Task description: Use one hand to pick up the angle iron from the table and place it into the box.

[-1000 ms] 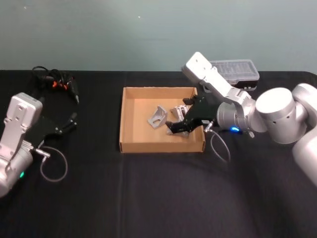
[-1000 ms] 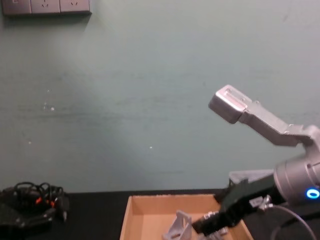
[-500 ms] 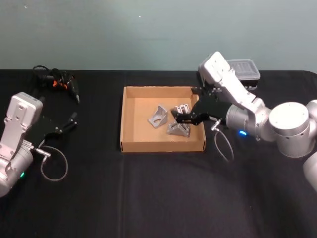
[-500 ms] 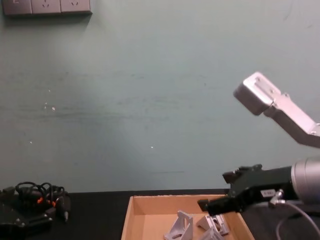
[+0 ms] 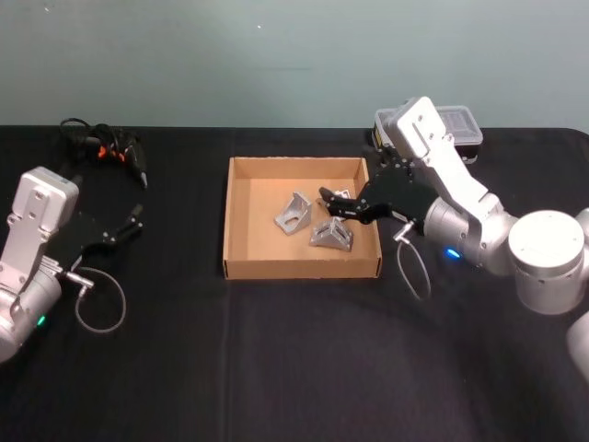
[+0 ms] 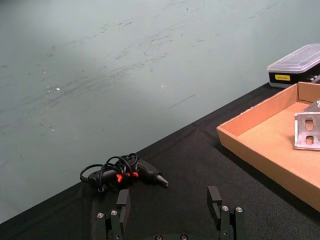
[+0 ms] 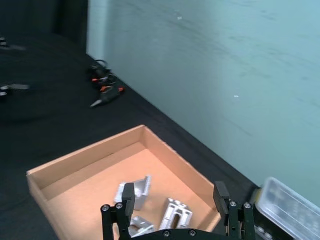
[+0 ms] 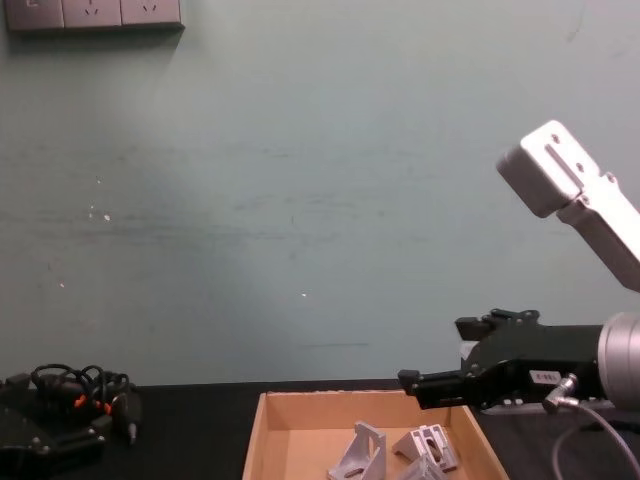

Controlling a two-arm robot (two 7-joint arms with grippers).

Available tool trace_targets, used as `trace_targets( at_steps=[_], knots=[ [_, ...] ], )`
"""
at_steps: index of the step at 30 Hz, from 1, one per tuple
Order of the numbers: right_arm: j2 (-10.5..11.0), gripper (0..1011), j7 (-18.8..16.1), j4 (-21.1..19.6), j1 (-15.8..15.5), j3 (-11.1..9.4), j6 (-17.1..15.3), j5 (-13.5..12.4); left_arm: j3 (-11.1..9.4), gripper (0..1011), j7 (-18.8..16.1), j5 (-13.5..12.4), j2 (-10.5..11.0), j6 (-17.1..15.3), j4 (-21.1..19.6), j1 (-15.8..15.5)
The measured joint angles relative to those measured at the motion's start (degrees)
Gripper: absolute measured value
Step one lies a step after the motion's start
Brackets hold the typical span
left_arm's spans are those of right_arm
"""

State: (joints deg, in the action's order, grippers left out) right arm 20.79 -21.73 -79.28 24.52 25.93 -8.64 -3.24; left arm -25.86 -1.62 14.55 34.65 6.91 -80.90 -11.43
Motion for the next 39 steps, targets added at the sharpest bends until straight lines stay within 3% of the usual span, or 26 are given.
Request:
trace_targets(
  at_steps=[8,15,17,22,39],
  knots=[
    [-1.97,1003,8.46,-1.76,-3.99,-2.42,1.45,3.61,0.00,1011,0.00,0.00,0.00,0.00,0.00,0.00],
    [-5.18,1003,18.64,-1.44,-6.80,-3.80,3.56,9.06,0.00,1011,0.00,0.00,0.00,0.00,0.00,0.00],
    [-5.70,1003,19.89,-1.15,-7.02,-4.00,3.71,9.82,0.00,1011,0.00,0.00,0.00,0.00,0.00,0.00],
    [-6.54,1003,20.67,-0.75,-7.14,-4.57,2.74,10.74,0.00,1011,0.00,0.00,0.00,0.00,0.00,0.00],
    [-6.39,1003,20.77,-0.76,-7.20,-4.42,3.08,10.68,0.00,1011,0.00,0.00,0.00,0.00,0.00,0.00]
  ],
)
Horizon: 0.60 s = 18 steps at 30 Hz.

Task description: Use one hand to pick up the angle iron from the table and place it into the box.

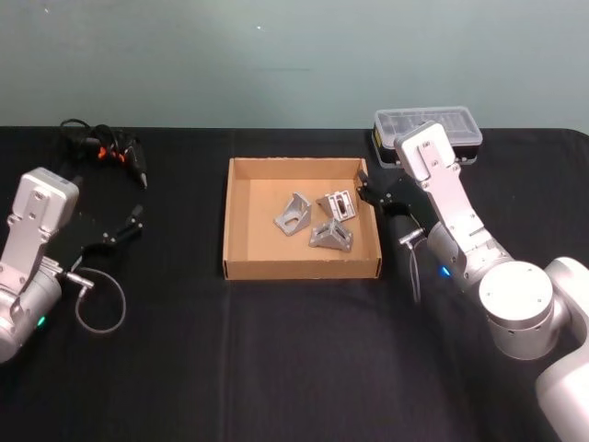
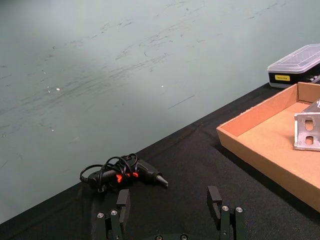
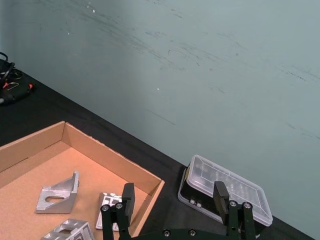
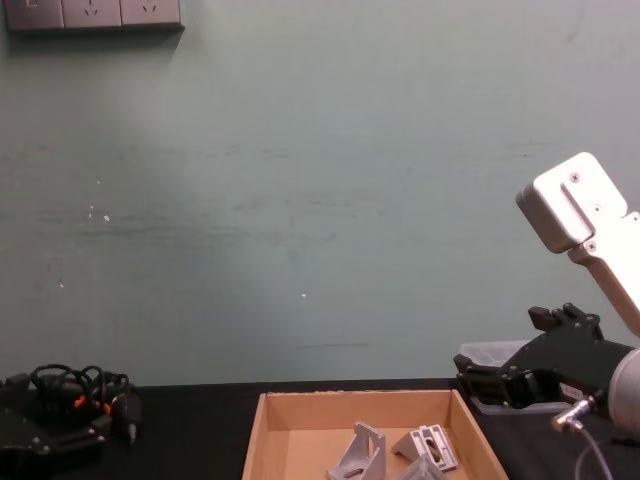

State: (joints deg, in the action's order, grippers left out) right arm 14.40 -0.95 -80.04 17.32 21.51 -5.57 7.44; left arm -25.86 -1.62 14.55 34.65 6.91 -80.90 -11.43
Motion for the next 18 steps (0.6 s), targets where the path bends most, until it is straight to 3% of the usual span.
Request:
trace_targets(
  at_steps=[18],
  knots=[
    [0.07,1003,0.01,-0.07,0.00,0.04,0.17,-0.09,0.00,1011,0.00,0.00,0.00,0.00,0.00,0.00]
  ],
)
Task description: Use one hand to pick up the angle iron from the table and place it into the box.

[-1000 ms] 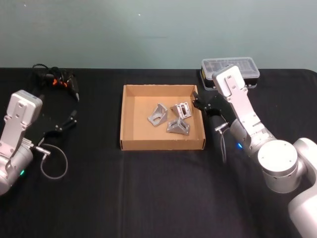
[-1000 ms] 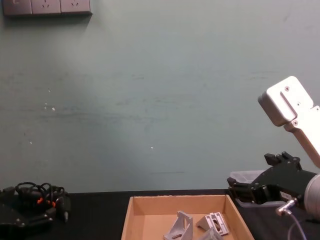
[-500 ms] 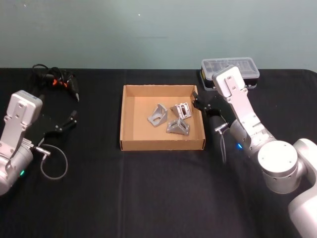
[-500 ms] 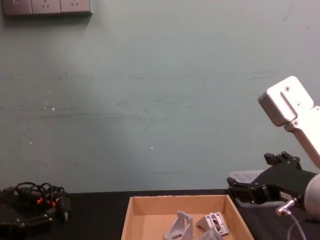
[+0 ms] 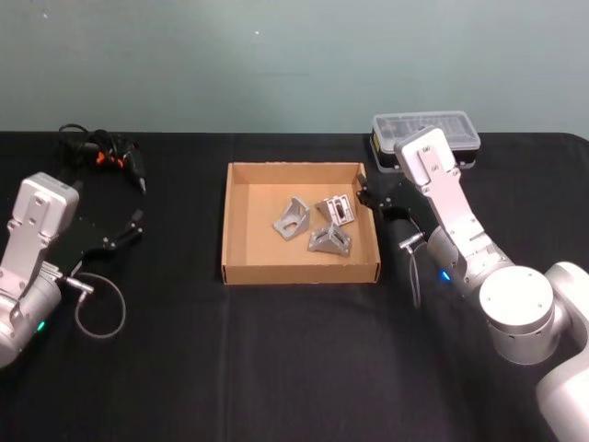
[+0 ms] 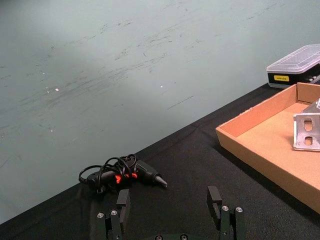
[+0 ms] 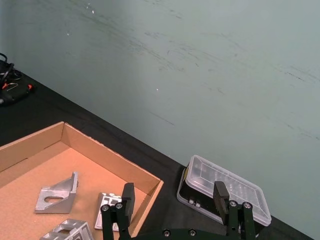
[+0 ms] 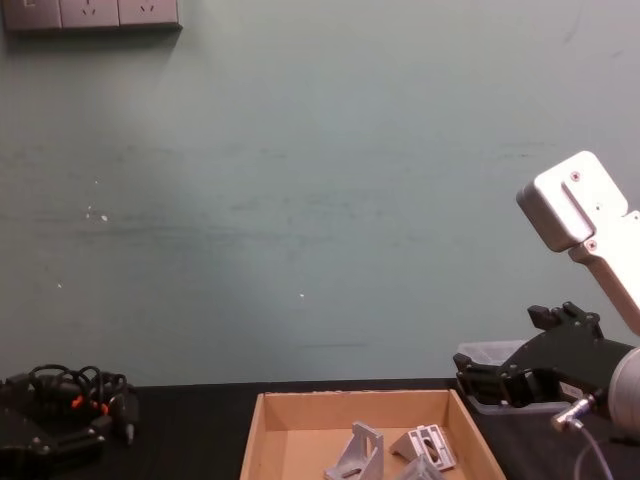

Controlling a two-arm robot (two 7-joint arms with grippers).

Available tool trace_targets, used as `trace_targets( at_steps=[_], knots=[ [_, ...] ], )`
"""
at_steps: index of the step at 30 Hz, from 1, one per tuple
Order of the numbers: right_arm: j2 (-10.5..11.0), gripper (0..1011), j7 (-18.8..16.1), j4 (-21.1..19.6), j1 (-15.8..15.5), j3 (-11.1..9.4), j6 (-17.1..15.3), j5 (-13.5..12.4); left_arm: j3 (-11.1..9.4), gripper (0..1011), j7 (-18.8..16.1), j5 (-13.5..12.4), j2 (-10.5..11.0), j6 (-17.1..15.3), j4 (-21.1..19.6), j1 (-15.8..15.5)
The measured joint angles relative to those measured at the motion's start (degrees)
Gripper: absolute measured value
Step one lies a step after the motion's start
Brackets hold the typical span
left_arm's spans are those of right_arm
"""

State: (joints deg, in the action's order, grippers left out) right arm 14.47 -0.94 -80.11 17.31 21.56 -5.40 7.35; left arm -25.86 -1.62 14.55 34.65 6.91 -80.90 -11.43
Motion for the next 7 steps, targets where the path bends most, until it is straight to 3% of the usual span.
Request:
trace_targets(
  at_steps=[7],
  knots=[
    [0.00,1003,-0.01,0.00,0.00,0.00,0.02,0.00,0.00,1011,0.00,0.00,0.00,0.00,0.00,0.00]
  ],
)
